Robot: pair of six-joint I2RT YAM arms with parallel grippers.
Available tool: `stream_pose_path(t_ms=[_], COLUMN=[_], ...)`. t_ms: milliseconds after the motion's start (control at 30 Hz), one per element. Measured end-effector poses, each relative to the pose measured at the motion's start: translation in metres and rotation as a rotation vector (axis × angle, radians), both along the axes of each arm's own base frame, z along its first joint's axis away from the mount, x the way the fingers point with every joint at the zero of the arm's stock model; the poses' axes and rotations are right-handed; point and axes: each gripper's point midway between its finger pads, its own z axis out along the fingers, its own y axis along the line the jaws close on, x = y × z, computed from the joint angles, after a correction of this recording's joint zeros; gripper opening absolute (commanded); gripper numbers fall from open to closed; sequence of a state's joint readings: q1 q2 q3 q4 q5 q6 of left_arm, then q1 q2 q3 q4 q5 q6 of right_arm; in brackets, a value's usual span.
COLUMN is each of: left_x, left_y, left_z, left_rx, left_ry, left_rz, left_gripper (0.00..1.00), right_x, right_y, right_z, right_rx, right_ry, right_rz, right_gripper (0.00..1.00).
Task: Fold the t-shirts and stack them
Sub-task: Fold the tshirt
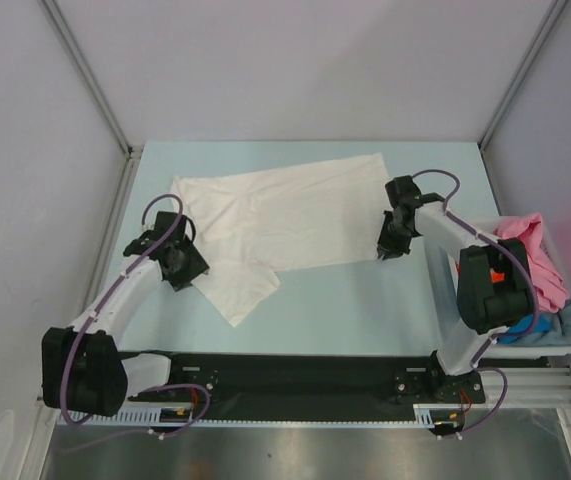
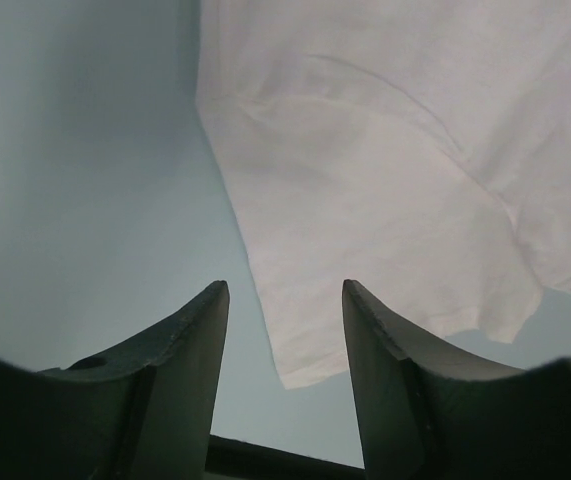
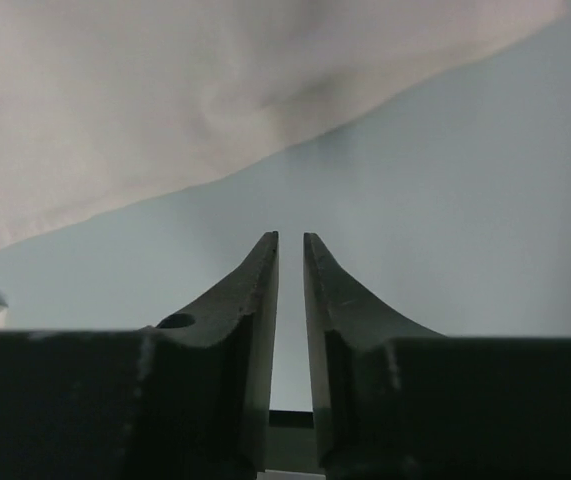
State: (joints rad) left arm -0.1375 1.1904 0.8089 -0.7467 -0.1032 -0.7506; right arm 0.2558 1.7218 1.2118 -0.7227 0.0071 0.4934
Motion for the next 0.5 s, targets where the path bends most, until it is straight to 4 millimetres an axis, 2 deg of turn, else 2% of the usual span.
stream_pose_path(t_ms=[100, 267, 367, 500], left_x=[0.003, 0.008, 0.002, -0.004], left_y=[-0.001, -0.003, -0.007, -0.01], left_z=[-0.008, -0.028, -0.041, -0.051], left_rx=[-0.004, -0.028, -0.056, -0.077], left_ry=[0.015, 0.059, 0.096, 0.119], left_rz=[0.01, 0.024, 0.031, 0.04], left_gripper=[0.47, 0.47, 0.47, 0.47], right_x=[-0.007, -0.003, -0.001, 0.002], right_y=[-0.013, -0.032, -0.046, -0.062], right_z=[0.0, 0.01, 0.011, 0.01], right_rx=[0.028, 0.042, 0.016, -0.034], right_ry=[-0.001, -0.052, -0.064, -0.075], right_rz=[-0.039, -0.093, -0.118, -0.145], right_gripper=[0.16, 0.2, 0.21, 0.15])
